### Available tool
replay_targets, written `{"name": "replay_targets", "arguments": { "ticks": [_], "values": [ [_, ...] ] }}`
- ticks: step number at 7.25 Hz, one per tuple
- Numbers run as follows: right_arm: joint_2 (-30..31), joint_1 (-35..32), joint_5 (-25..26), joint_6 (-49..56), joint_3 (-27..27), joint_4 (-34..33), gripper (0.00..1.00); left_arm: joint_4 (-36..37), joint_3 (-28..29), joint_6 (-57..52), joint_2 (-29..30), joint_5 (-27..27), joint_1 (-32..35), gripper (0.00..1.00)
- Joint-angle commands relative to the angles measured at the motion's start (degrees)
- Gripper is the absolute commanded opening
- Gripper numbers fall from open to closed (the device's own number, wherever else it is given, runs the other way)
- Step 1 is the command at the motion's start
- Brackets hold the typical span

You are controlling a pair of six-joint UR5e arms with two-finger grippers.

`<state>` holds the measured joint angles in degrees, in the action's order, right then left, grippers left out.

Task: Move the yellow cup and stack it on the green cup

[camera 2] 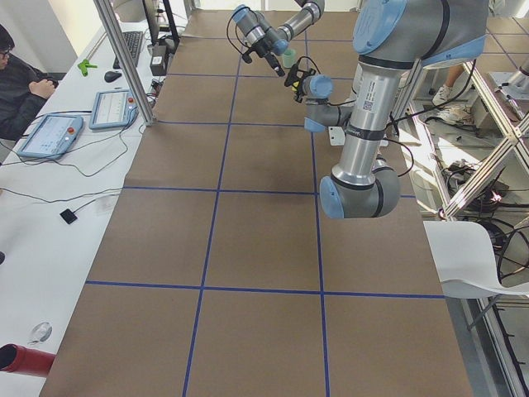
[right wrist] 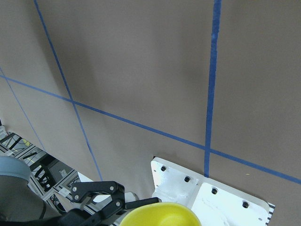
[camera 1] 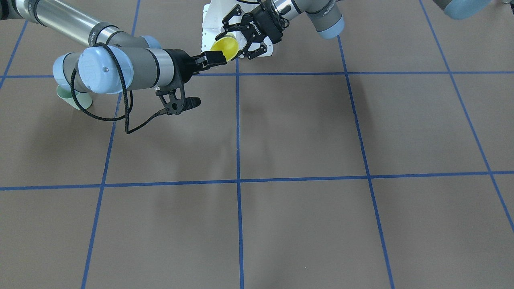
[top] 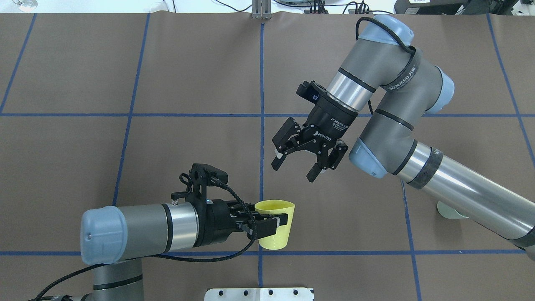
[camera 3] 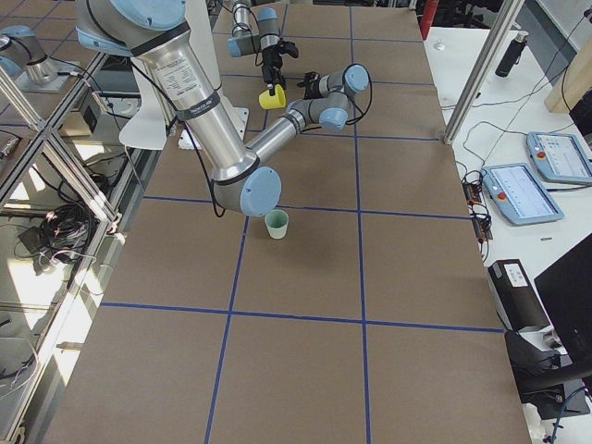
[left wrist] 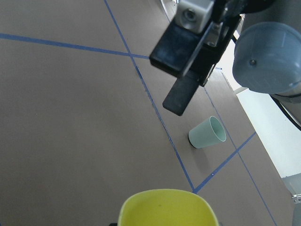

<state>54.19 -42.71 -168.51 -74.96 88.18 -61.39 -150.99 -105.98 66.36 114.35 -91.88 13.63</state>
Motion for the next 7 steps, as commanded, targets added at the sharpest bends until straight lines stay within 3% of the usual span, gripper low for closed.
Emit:
{"name": "replay_targets", "arguments": {
  "ticks": [1, 5, 7],
  "values": [
    [0.2, 0.3, 2.5, 3.9, -0.2, 0.5, 0.99, 0.0, 0.2, 0.0, 0.0, 0.0, 0.0, 0.25],
    [0.5, 2.4, 3.3, 4.6, -0.5, 0.2, 0.98, 0.3, 0.2, 0.0, 0.1, 0.0, -0.1, 0.25],
    [0.8, 3.0, 2.5, 4.6, -0.4, 0.2, 0.89, 0.3, 0.3, 0.0, 0.0, 0.0, -0.1, 0.25]
  ]
}}
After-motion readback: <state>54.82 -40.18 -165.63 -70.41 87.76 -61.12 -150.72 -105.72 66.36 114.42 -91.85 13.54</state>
